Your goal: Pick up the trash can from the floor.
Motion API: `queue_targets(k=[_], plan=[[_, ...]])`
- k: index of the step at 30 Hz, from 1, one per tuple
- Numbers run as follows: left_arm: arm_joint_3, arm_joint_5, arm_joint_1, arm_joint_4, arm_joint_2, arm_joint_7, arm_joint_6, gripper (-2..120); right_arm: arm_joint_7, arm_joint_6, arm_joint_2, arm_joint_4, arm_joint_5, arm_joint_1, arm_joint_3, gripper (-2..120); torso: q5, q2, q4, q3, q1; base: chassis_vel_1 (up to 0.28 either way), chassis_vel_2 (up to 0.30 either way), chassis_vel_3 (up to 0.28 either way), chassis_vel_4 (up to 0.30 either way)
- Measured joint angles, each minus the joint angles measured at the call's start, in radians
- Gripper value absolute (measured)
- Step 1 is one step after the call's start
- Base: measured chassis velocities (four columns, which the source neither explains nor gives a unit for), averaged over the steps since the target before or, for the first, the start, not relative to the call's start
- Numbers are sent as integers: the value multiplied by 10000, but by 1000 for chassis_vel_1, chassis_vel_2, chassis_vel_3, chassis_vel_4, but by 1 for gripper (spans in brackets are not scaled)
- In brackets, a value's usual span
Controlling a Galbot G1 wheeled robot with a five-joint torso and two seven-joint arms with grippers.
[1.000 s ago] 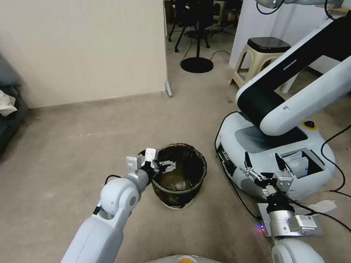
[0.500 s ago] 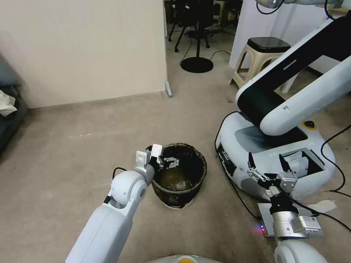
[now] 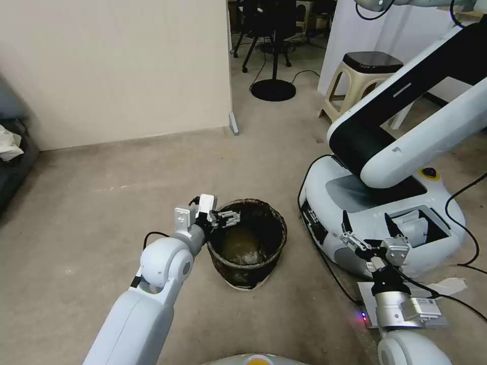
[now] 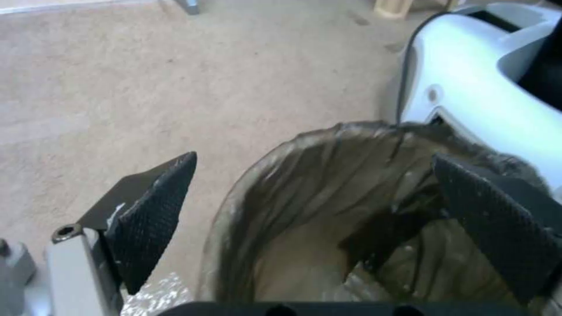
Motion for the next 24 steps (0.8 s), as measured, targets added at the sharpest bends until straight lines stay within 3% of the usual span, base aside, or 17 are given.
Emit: queue_targets(k=[12,24], plan=[[-299,1103,199,677,191,384,-81,99,12,-10,25,0,-40,-3,-110,100,-1,0,0,0,0,0,0,0,0],[11,1523,156,993,119,564,289,98,41,18,11,16,-35,-60,-61,100,0,1,0,0,0,0,0,0,0]])
